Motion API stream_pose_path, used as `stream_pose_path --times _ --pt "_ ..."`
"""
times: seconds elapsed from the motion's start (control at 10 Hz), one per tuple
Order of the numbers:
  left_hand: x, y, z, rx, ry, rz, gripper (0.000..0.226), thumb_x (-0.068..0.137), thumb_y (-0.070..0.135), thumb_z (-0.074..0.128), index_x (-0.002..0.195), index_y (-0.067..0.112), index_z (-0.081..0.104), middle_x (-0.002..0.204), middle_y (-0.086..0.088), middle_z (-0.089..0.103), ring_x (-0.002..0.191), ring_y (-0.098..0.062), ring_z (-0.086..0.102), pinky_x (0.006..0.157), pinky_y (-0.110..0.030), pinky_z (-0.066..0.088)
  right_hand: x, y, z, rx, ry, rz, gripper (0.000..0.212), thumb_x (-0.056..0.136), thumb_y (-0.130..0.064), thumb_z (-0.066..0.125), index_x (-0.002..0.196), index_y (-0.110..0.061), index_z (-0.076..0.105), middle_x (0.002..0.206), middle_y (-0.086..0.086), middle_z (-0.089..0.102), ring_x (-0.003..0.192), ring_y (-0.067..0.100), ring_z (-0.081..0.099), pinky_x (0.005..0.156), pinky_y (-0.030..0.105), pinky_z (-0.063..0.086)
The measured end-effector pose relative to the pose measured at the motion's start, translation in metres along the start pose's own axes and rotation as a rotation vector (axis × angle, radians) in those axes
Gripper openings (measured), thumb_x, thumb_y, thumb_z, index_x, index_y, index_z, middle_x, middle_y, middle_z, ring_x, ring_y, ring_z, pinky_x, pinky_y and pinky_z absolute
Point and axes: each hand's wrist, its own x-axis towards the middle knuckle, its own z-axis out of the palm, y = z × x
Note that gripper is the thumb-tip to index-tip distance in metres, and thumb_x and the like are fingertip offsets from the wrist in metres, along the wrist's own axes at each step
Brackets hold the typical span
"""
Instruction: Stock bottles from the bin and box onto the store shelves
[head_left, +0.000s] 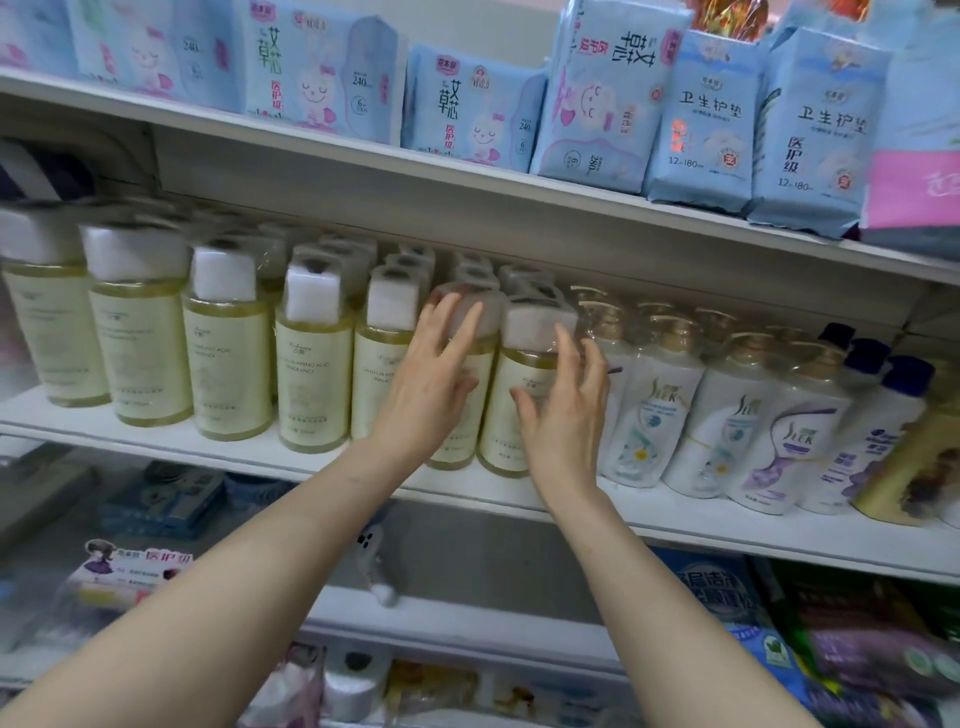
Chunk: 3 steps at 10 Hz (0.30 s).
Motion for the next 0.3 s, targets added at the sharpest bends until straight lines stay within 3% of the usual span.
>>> stream_pose_path --times 0.1,0.3 --pt "-0.015 0.014 0.0 0.013 0.047 0.021 0.074 0.082 -0.001 0.072 0.148 0.007 0.039 0.155 -0.018 0.031 0.146 -0.037 0.025 0.107 -0.041 0.039 -0.008 0.004 -0.008 0.012 0.005 -0.084 0.072 0.087 -0.015 0.072 0.149 -0.02 0.036 0.149 0.011 0.034 0.135 0.027 0.039 0.109 0.039 0.04" --pt "-0.032 0.052 -0.009 0.008 0.111 0.056 0.059 0.078 0.001 0.075 0.134 0.008 0.056 0.133 -0.015 0.052 0.12 -0.032 0.053 0.097 -0.041 0.049 -0.025 0.013 -0.034 0.06 -0.066 -0.135 0.07 0.087 -0.015 0.072 0.148 -0.022 0.039 0.144 0.005 0.039 0.129 0.021 0.042 0.108 0.033 0.036"
